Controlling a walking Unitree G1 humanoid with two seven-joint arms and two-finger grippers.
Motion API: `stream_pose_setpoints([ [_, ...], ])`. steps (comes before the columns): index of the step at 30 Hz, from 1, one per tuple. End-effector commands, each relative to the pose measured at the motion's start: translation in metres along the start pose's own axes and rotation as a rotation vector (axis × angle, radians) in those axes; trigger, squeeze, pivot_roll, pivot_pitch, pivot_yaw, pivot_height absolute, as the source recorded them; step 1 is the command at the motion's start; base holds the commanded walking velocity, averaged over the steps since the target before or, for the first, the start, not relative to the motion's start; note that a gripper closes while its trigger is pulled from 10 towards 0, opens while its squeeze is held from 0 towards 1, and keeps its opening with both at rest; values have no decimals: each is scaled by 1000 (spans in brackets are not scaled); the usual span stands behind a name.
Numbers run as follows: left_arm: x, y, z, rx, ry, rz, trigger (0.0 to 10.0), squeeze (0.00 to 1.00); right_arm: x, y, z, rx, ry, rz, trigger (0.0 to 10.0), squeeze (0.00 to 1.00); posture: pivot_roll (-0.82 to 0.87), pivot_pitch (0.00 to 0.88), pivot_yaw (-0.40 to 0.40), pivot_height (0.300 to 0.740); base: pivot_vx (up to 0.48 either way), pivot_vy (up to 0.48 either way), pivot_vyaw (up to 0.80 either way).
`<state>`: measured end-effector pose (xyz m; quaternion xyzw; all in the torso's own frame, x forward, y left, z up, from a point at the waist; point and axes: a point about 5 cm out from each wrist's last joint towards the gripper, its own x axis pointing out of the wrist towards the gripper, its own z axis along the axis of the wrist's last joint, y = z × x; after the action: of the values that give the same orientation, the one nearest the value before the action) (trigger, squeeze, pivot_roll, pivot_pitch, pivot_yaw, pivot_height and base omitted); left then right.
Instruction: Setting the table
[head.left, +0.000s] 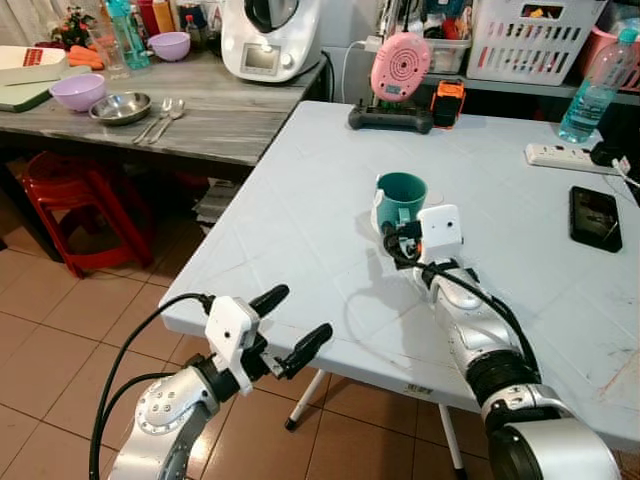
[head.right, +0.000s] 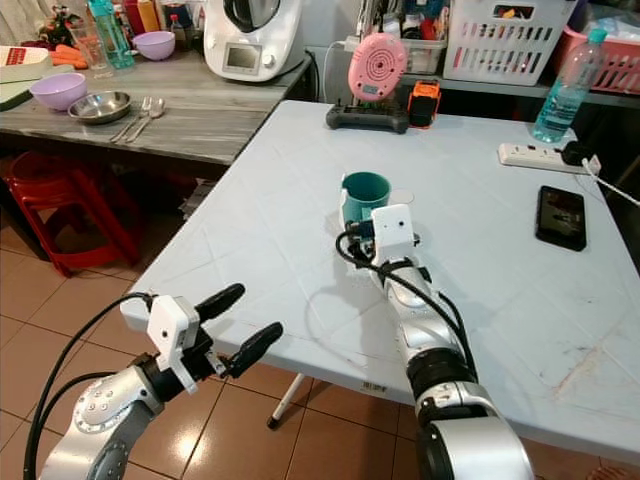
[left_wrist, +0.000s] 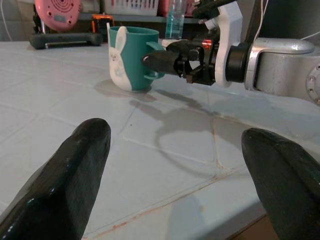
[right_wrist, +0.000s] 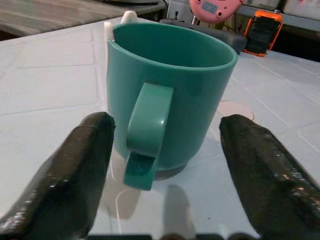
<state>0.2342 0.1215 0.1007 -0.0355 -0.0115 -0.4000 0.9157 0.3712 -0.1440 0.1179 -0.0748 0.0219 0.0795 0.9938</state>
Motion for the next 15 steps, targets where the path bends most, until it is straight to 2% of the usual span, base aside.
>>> stream_pose_setpoints([
  [1, 2, 0, 5, 13, -3, -10, 10000, 0, 4, -2, 8, 2, -30, -1, 0, 0, 70, 36, 35, 740, 0, 0, 0],
  [15, 5, 0, 5, 18, 0, -11, 10000, 0, 6, -3, 9, 2, -40, -3, 0, 0, 67, 30, 39, 740, 0, 0, 0],
])
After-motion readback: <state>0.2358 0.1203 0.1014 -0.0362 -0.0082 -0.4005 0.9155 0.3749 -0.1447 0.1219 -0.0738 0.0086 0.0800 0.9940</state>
